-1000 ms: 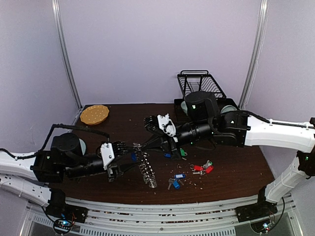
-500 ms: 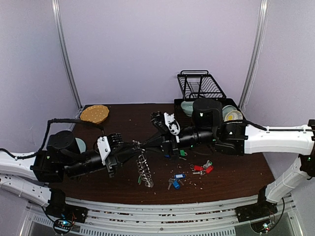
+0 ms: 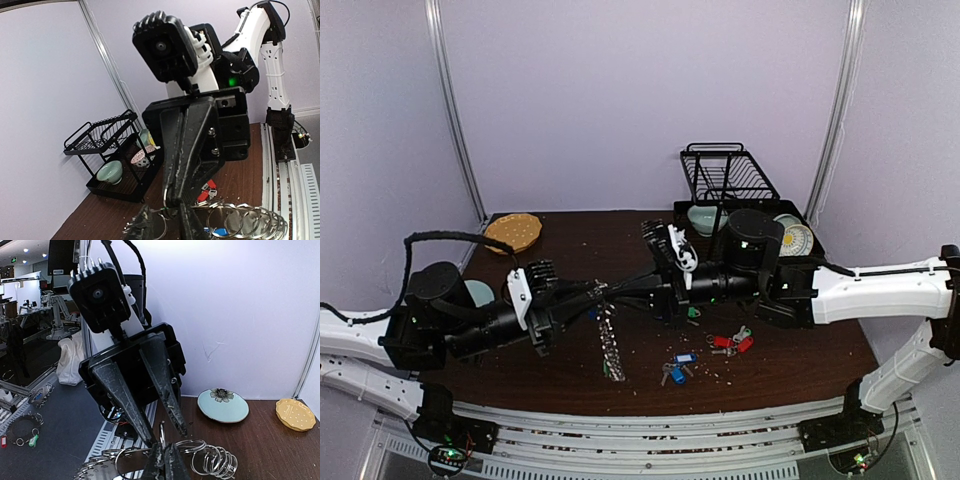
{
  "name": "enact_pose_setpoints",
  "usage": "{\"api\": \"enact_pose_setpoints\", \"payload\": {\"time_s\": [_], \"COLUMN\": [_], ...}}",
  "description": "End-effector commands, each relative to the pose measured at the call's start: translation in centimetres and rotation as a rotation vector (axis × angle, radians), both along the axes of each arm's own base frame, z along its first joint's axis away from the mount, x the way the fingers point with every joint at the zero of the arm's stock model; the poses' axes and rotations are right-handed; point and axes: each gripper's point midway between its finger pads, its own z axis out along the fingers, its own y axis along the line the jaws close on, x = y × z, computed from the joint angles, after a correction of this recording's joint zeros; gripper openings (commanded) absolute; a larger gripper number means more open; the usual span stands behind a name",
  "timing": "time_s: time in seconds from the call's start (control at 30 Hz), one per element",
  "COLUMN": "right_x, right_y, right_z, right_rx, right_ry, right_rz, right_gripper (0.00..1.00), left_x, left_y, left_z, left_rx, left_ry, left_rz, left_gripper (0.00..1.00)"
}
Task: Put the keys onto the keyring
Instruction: Pass from the left arm to the right
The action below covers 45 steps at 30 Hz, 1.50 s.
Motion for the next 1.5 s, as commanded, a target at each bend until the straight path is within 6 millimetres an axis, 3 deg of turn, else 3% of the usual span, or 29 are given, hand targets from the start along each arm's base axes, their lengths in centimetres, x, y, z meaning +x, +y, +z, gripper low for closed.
{"api": "enact_pose_setpoints", "payload": {"time_s": [0.0,0.47,0.5,0.57,0.6,0.67,0.8,0.97,1.07,1.17,1.3,1.37,1.47], "right_x": [-0.9,-1.2,-1.2,-0.9,-0.4,1.0,5.8,11.6,14.4,15.6,16.4,16.8,17.1], "right_y": [-0.8,-0.5,-0.5,-0.6,-0.7,-0.9,-1.9,-3.3,-2.7,-1.3,0.2,0.8,1.4], "right_z": [3.7,2.6,2.6,2.8,3.0,3.3,2.9,3.7,4.4,3.8,3.4,3.0,2.9], "right_rx": [0.115,0.067,0.063,0.064,0.065,0.066,0.047,0.078,0.113,0.151,0.163,0.154,0.155], "right_ry": [-0.053,-0.076,-0.079,-0.084,-0.088,-0.092,-0.155,-0.318,-0.366,-0.367,-0.365,-0.375,-0.38], "right_rz": [0.031,0.051,0.048,0.025,-0.004,-0.095,-0.42,-0.815,-0.973,-1.019,-1.032,-1.034,-1.038], "right_gripper": [0.0,0.0,0.0,0.0,0.0,0.0,0.0,0.0,0.0,0.0,0.0,0.0,0.0], "left_x": [0.3,-0.3,-0.3,-0.2,0.0,0.7,3.0,6.4,8.0,9.5,10.5,11.4,13.4], "left_y": [0.0,-0.5,-0.5,-0.5,-0.3,0.1,2.6,6.1,7.1,7.0,5.0,4.1,4.5], "left_z": [0.8,1.4,1.4,1.3,1.2,1.2,1.9,3.3,5.0,6.1,7.4,6.6,4.9], "left_rx": [-0.02,-0.04,-0.038,-0.031,-0.029,-0.034,-0.113,-0.291,-0.411,-0.482,-0.477,-0.43,-0.438], "left_ry": [0.008,-0.012,-0.013,-0.012,-0.005,0.021,0.103,0.302,0.441,0.549,0.618,0.649,0.761], "left_rz": [0.016,-0.024,-0.027,-0.021,-0.005,0.038,0.203,0.401,0.437,0.44,0.426,0.468,0.558], "left_gripper": [0.18,0.05,0.05,0.17,0.24,0.26,0.34,0.26,0.21,0.21,0.26,0.29,0.29]}}
